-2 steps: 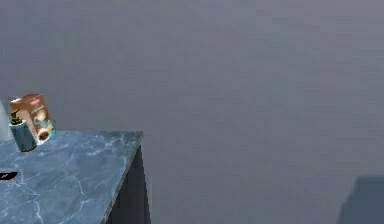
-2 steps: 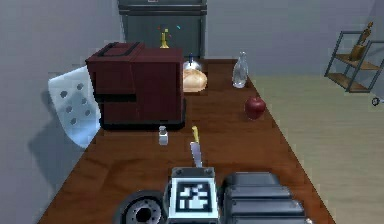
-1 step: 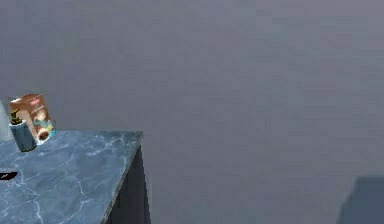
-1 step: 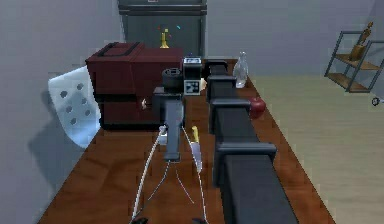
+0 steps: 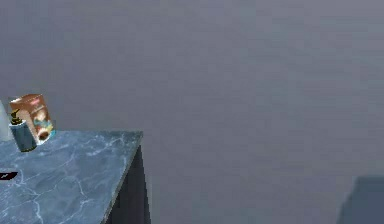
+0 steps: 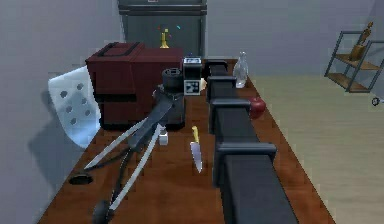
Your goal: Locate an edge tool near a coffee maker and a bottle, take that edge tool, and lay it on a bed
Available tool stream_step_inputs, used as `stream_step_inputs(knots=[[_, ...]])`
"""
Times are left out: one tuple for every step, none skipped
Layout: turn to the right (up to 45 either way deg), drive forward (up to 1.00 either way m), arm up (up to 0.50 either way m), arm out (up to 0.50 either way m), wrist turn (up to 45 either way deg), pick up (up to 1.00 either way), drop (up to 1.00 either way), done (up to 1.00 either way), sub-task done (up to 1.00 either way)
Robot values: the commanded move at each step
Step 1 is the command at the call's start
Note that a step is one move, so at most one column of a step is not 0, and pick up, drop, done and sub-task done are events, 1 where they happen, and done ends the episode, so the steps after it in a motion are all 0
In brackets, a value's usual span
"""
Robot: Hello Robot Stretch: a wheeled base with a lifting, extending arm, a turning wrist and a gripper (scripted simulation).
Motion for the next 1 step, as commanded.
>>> stream_step_inputs(knots=[[0.0,0.0,0.0,0.0,45.0,0.0,0.0,0.0,0.0]])
